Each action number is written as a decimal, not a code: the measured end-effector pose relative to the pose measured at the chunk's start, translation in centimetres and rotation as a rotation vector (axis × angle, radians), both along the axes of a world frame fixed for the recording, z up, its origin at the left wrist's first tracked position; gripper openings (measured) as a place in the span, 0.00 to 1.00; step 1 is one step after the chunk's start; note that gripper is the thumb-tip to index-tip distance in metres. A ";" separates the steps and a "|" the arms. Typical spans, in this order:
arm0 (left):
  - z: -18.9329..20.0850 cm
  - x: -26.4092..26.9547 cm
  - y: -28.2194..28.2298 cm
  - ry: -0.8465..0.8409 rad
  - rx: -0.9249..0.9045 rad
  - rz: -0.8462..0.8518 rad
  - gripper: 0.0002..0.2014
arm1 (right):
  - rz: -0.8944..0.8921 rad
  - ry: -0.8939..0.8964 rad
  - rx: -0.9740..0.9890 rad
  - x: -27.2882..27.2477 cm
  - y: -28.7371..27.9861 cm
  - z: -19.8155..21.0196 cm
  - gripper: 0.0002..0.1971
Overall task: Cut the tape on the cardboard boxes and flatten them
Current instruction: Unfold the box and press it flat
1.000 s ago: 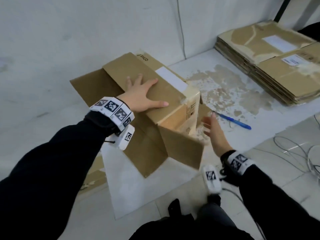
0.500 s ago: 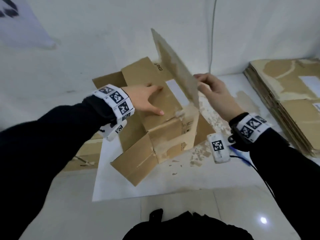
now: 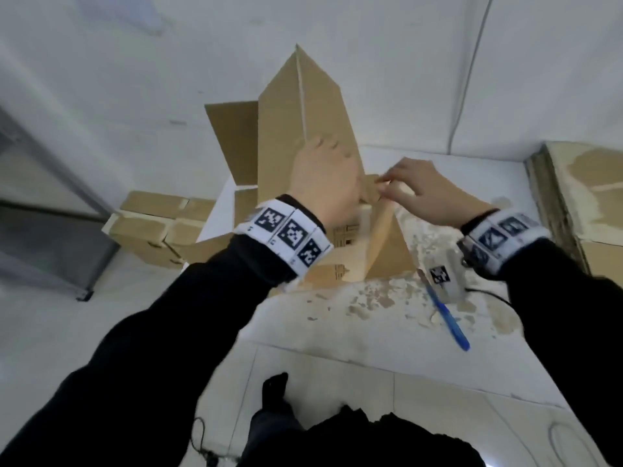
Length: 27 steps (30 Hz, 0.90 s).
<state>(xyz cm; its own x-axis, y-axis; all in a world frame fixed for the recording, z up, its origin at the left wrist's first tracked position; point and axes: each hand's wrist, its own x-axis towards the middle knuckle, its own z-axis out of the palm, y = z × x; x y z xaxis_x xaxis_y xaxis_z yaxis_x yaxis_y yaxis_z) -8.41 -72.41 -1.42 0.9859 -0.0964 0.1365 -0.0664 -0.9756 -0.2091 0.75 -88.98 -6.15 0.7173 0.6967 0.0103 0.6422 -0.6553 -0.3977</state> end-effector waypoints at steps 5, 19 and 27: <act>-1.0 -0.6 -1.5 0.023 0.102 0.185 0.34 | 0.152 -0.103 0.015 -6.9 -4.0 -1.5 0.06; -5.3 -7.3 1.8 -0.117 -0.006 0.029 0.27 | -0.167 0.238 0.107 4.3 6.9 -4.8 0.43; -7.7 -10.0 3.0 -0.571 -0.151 0.116 0.22 | -0.198 0.206 0.156 8.4 5.9 -5.4 0.11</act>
<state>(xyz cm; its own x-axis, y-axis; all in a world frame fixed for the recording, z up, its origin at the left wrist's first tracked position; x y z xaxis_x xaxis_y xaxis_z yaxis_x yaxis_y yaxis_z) -18.43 -69.38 -9.14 0.7558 0.0691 0.6511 0.1243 -0.9915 -0.0392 9.17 -83.10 -11.53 0.8369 0.5448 -0.0537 0.4037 -0.6804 -0.6116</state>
